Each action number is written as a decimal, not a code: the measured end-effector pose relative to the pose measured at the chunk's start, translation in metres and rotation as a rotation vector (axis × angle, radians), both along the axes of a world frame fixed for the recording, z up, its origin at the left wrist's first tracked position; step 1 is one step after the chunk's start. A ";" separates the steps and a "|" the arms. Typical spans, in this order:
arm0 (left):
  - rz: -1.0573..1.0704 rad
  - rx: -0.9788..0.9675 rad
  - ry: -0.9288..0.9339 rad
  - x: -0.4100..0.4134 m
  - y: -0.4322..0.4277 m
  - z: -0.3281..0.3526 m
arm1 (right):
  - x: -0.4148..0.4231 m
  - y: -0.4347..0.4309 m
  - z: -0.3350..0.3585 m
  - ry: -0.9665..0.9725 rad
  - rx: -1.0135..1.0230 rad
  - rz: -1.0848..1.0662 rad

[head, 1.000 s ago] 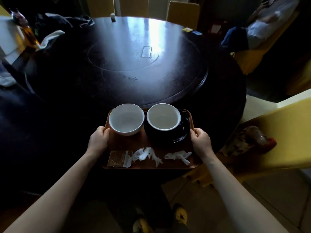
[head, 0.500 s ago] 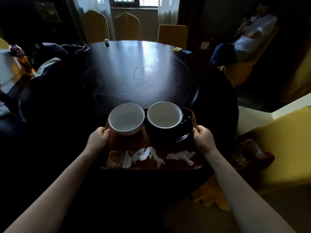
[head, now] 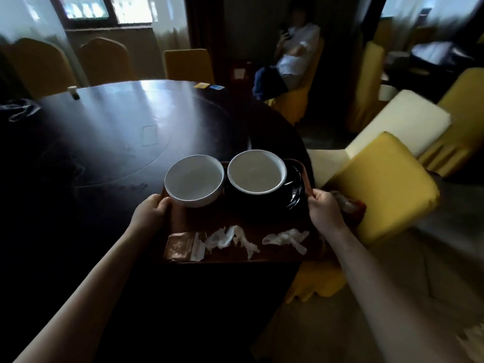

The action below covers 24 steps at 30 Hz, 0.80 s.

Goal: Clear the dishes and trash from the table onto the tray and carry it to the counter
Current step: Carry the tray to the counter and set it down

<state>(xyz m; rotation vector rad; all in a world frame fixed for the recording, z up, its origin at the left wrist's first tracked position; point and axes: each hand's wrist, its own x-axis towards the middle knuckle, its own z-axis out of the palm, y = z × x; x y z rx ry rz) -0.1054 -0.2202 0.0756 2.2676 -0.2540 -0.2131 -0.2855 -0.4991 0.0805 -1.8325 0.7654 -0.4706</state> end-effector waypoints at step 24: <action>-1.086 0.047 -0.128 -0.271 -0.227 0.020 | -0.419 0.080 0.029 0.108 -0.085 -1.095</action>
